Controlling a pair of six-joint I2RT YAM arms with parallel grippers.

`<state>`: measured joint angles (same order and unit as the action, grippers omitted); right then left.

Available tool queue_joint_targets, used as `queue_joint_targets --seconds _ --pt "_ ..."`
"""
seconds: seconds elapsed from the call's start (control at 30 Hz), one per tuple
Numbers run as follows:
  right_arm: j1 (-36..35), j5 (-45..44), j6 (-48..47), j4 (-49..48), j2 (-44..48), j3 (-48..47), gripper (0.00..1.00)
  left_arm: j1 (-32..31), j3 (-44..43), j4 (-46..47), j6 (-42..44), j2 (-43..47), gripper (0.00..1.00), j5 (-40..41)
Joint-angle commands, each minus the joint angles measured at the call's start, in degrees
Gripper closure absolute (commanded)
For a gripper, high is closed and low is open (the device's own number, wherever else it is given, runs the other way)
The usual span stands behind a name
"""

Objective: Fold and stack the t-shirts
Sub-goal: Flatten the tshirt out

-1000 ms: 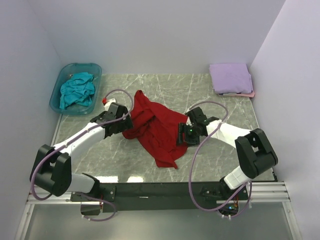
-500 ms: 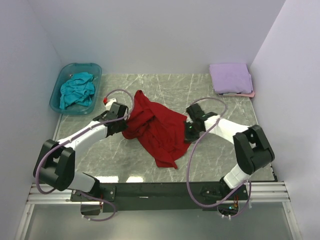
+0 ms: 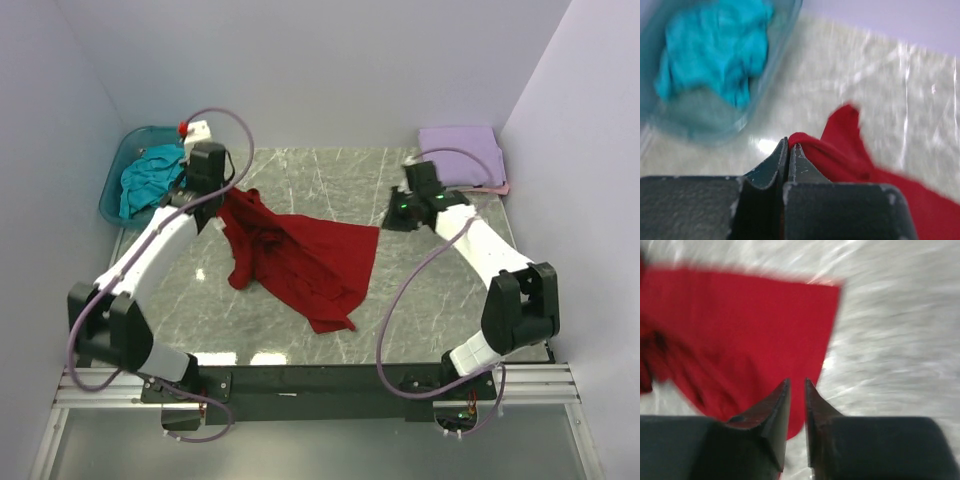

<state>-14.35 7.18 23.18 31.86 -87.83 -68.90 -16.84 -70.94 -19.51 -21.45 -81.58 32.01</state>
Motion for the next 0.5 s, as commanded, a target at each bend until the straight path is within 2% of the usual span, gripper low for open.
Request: queue_joint_targets --seconds 0.0,0.03,0.13,0.17,0.23,0.27,0.33,0.37,0.47 --pt "-9.69 3.89 -3.14 1.38 -1.81 1.30 0.67 0.40 -6.22 10.61 14.38 -7.52 0.99 5.51" --pt "-11.21 4.07 -2.88 0.76 -2.08 2.10 0.57 0.67 -7.45 12.89 16.16 -9.54 0.99 6.74" --pt "-16.49 3.11 -2.44 -0.57 -4.18 4.13 0.41 1.54 -15.61 15.46 20.30 -18.33 0.99 11.05" --pt "-17.63 2.67 -2.52 -0.65 -5.06 4.22 0.38 1.81 -17.55 15.73 20.83 -22.09 0.95 11.32" --pt "-19.83 0.92 -2.96 0.05 -8.05 3.25 0.33 2.16 -23.35 13.89 20.14 -25.28 0.76 11.93" --pt "-20.28 0.21 -3.05 0.13 -8.93 2.81 0.32 2.16 -26.42 12.40 19.44 -27.03 0.53 11.94" --pt "-20.63 -0.24 -3.32 0.13 -11.56 1.50 0.32 2.16 -27.24 8.54 15.41 -26.79 0.31 11.24" --pt "-20.81 0.20 -3.49 0.14 -12.44 0.97 0.32 2.16 -26.11 7.39 13.30 -24.70 0.17 10.62" --pt "-20.98 -0.06 -4.37 0.66 -15.87 -0.96 0.35 2.16 -20.76 2.64 5.65 -18.39 0.06 5.54"
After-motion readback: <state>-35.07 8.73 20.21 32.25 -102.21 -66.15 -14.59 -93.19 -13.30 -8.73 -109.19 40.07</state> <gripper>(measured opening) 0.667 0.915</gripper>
